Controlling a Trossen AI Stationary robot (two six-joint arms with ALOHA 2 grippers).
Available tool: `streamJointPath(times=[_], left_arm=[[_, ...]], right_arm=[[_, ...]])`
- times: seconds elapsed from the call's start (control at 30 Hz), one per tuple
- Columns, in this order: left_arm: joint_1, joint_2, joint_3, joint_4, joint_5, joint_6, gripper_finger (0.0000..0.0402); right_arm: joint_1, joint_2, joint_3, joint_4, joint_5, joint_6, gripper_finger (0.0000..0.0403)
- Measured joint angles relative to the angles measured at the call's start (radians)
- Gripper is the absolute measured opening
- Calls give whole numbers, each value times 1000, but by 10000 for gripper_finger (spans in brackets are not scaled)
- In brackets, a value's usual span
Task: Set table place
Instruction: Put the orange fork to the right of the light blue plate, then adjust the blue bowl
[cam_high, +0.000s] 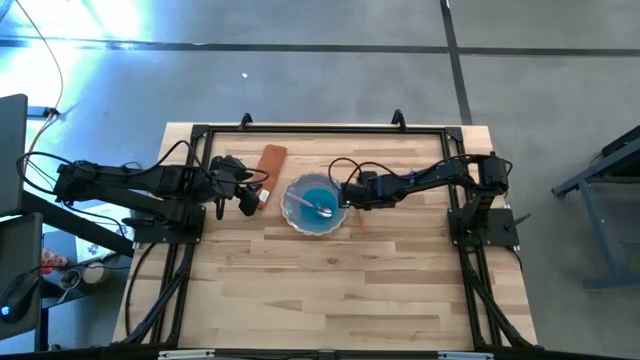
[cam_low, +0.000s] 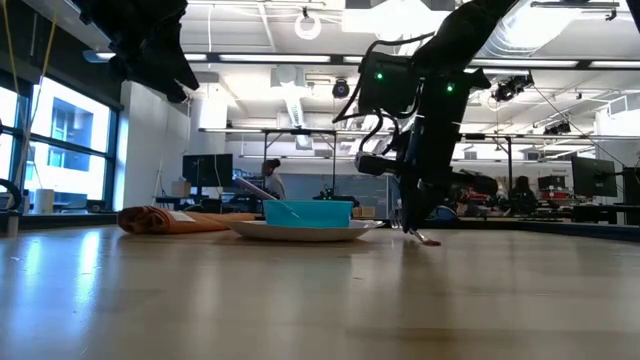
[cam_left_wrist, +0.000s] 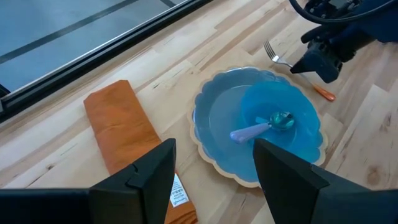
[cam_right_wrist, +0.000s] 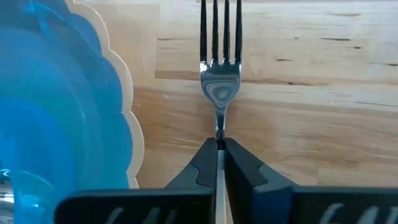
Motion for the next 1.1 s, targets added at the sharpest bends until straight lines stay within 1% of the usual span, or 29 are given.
streamJointPath(times=[0.07,0.13,0.4,0.5,0.6,0.7,0.87,0.97,1.0,1.1], left_arm=[[0,0,0,0,0,0,205],[0,0,0,0,4,0,205],[0,0,0,0,12,0,205],[0,0,0,0,12,1,205],[0,0,0,-1,12,1,205],[0,0,0,-1,11,1,205],[0,0,0,-8,11,1,205],[0,0,0,-8,11,0,205],[0,0,0,-7,11,0,205],[0,0,0,-7,11,-1,205]], right_arm=[[0,0,0,0,-2,0,3],[0,0,0,0,-4,0,14],[0,0,0,0,2,1,86],[0,-1,0,-1,15,3,99],[0,-1,27,-3,19,-16,105],[0,-1,92,-2,26,-94,106],[0,-1,244,3,8,-329,102],[-6,-2,302,-10,-30,-483,97],[-12,-2,311,-25,-45,-515,95],[-44,-2,316,-72,-139,-574,91]])
